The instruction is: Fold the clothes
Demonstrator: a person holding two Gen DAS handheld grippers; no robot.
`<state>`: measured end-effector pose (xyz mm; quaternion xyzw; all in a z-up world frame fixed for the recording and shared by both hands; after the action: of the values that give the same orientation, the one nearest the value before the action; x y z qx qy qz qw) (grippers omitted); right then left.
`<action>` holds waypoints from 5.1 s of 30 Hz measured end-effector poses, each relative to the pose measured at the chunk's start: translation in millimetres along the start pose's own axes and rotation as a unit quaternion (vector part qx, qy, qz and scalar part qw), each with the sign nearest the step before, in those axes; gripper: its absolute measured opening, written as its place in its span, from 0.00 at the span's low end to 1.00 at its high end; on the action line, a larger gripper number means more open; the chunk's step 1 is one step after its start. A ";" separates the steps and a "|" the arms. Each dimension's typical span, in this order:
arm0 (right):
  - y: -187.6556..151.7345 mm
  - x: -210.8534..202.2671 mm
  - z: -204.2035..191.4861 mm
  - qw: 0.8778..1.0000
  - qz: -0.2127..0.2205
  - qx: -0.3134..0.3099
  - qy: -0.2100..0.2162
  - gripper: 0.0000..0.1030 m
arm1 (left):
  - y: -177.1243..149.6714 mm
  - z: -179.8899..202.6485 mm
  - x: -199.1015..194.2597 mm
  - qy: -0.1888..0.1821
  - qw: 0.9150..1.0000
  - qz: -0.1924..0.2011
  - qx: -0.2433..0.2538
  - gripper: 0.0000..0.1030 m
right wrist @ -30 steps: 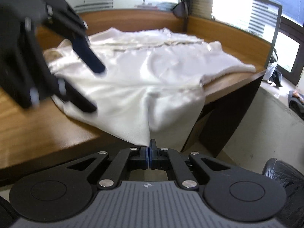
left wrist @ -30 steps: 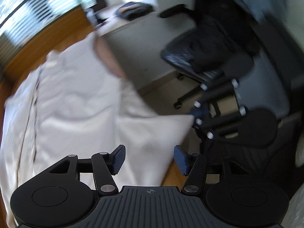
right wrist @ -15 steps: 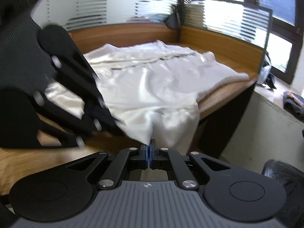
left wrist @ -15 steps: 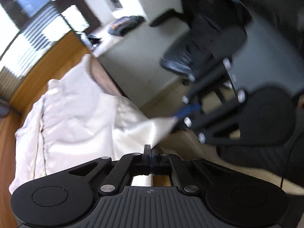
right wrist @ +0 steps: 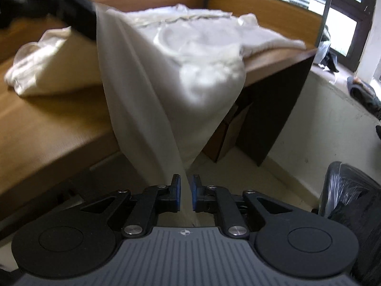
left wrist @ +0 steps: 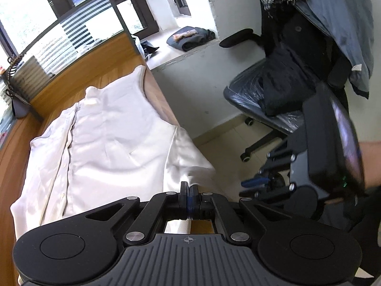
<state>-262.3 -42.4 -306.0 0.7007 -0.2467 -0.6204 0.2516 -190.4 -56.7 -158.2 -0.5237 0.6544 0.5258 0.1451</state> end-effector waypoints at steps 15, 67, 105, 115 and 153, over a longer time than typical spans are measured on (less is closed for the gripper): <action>-63.0 65.0 -28.5 0.993 -0.096 -0.012 0.065 0.39 | 10.0 -8.6 2.2 0.010 1.000 -0.012 -0.025 0.02; -26.6 -31.6 156.3 0.980 0.008 0.076 -0.182 0.01 | 4.8 -27.3 -4.1 0.019 0.992 -0.020 -0.123 0.02; 368.9 133.9 4.8 0.774 -0.033 -0.627 -0.080 0.01 | -80.9 -115.8 42.9 0.080 0.860 -0.064 -0.499 0.03; 354.0 166.5 -35.7 0.675 -0.042 -0.733 0.071 0.39 | -82.0 -115.9 31.1 0.204 0.734 -0.110 -0.638 0.16; 370.9 166.8 115.5 0.641 -0.094 -0.665 0.372 0.58 | 90.0 -86.6 131.0 0.364 0.550 -0.216 -0.720 0.76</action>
<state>-371.4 -436.3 -198.0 0.5356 0.4141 -0.3248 0.6604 -288.2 -208.4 -171.9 -0.7249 -0.0791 0.5386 -0.4220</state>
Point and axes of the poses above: each gripper's, at about its wrist camera, not at the fingertips, and x roughly the way its jaws point, z to its right, y to its top, the point moved 6 cm from there along x, roughly the way its jaws point, and after that the axes turned 10 degrees about x, right-handed, at the moved point
